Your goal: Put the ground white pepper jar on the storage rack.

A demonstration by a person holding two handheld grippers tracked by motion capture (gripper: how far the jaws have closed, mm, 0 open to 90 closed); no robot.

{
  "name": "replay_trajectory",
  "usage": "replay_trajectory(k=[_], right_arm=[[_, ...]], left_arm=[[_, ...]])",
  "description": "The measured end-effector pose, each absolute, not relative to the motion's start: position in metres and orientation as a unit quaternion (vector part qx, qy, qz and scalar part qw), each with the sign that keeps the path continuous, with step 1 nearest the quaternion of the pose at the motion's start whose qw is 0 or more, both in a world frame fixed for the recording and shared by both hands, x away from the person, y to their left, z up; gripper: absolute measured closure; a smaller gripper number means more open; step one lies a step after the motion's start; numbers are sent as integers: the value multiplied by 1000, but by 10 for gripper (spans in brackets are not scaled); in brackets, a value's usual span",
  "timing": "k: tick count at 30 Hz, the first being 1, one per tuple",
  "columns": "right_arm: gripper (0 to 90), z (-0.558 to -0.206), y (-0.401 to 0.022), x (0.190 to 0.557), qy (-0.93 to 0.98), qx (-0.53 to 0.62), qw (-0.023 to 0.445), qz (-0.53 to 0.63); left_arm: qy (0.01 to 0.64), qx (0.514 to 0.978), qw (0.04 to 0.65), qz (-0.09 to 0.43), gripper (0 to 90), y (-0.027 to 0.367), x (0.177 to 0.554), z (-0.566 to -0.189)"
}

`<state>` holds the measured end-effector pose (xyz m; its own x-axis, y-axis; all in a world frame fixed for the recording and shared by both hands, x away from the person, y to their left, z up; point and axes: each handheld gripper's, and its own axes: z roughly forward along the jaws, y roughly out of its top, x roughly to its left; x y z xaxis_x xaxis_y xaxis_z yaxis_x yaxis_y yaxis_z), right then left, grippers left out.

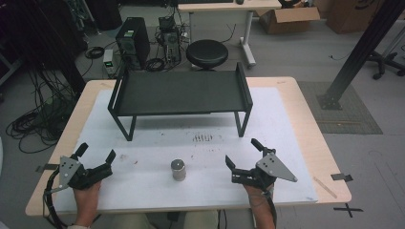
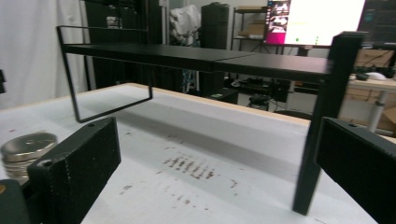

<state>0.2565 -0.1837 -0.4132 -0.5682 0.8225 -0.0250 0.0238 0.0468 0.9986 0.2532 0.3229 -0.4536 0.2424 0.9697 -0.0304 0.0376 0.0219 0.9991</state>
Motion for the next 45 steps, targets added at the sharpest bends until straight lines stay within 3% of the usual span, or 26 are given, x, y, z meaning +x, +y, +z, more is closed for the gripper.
replay_trajectory(k=[25,45], right_arm=[[5,-409,-136,255,708,261,237,612],[8,-416,-98,261,733,231,200,608]], left_arm=[[450,558,556,420,2,323,253,-454],[449,558,557,420,2,323,253,-454]])
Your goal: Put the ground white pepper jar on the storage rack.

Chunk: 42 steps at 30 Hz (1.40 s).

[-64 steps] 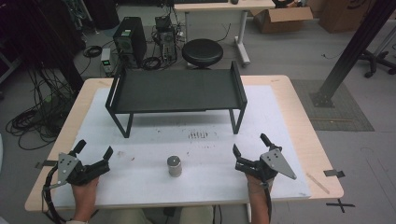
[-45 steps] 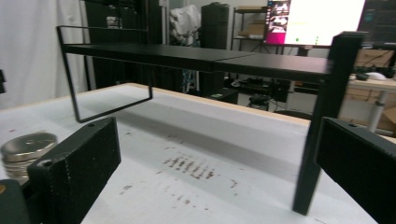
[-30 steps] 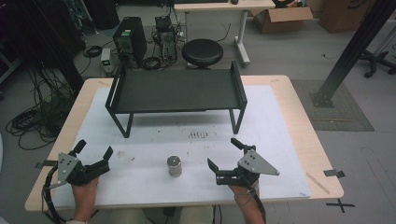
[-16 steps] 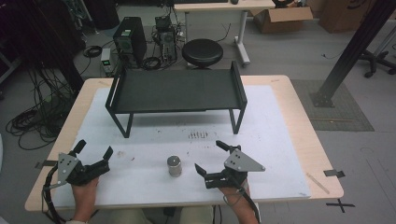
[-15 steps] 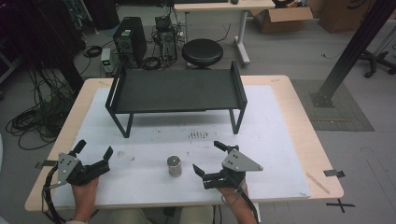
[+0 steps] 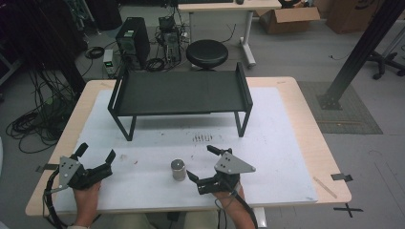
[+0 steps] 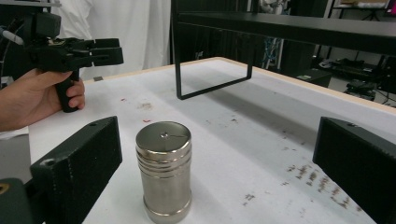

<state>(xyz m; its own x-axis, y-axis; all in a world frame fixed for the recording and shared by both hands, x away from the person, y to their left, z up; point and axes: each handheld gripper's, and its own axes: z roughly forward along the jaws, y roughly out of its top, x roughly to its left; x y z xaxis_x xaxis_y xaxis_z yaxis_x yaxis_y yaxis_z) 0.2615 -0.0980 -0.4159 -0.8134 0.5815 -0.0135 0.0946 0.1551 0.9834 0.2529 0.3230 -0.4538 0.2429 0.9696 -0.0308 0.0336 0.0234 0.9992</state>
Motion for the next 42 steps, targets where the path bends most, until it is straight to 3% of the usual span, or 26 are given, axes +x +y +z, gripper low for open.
replay_trajectory(k=[42], right_arm=[[22,-434,-48,281,790,222,143,553]], left_arm=[[450,556,559,419,2,324,252,-454]])
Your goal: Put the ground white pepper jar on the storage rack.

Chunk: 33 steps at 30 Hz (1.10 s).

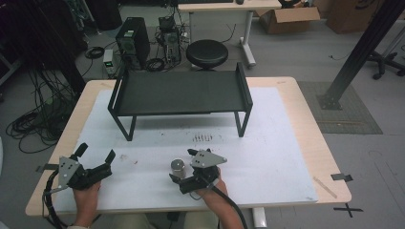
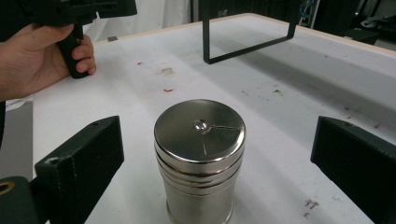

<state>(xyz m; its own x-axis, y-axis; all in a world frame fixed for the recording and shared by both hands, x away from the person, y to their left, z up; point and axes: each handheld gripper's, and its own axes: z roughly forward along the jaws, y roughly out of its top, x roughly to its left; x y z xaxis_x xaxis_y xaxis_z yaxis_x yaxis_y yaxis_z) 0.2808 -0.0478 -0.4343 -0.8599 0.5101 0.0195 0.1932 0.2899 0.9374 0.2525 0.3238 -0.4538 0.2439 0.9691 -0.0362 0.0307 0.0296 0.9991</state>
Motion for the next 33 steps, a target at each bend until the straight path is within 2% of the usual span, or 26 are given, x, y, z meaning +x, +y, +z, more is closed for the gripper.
replay_trajectory(k=[7,14,23,33], right_arm=[[35,-437,-43,284,798,225,132,543],[85,-440,-41,285,802,227,122,539],[234,-441,-43,287,804,225,105,540],[348,-441,-43,288,809,219,92,538]], left_arm=[[450,555,560,419,2,324,252,-454],[450,555,559,419,2,324,252,-454],[450,557,559,419,2,324,253,-454],[450,557,559,419,2,324,253,-454]])
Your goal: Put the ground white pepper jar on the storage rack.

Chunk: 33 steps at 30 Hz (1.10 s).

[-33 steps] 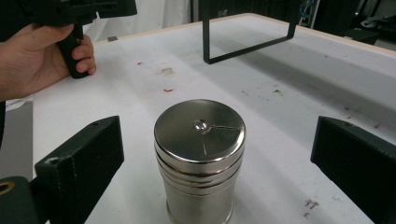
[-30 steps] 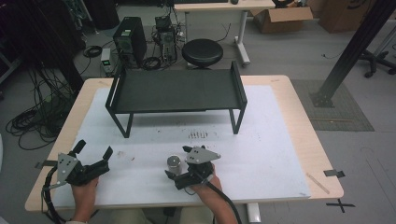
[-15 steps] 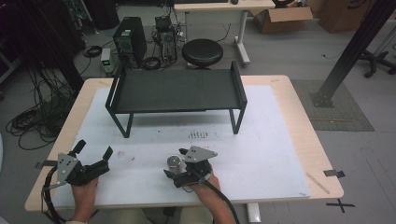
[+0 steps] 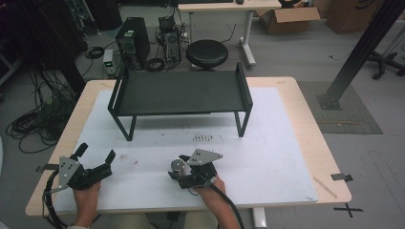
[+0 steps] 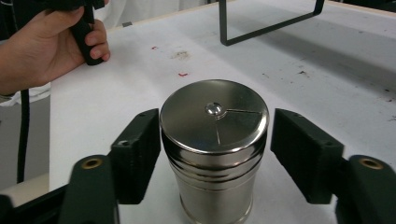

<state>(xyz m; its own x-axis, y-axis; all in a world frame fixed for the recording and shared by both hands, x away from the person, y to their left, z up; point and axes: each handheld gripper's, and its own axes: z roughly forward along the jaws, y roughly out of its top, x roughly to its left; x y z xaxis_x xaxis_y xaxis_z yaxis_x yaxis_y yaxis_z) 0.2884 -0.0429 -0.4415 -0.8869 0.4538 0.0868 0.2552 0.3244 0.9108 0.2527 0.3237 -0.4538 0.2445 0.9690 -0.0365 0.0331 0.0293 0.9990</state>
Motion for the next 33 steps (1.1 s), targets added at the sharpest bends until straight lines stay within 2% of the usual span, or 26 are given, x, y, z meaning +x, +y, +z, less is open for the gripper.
replay_trajectory(k=[10,33], right_arm=[[474,-442,-44,288,812,214,85,536],[487,-434,-42,287,809,210,92,542]], left_arm=[[450,556,559,419,2,324,253,-454],[451,555,560,419,2,324,253,-454]])
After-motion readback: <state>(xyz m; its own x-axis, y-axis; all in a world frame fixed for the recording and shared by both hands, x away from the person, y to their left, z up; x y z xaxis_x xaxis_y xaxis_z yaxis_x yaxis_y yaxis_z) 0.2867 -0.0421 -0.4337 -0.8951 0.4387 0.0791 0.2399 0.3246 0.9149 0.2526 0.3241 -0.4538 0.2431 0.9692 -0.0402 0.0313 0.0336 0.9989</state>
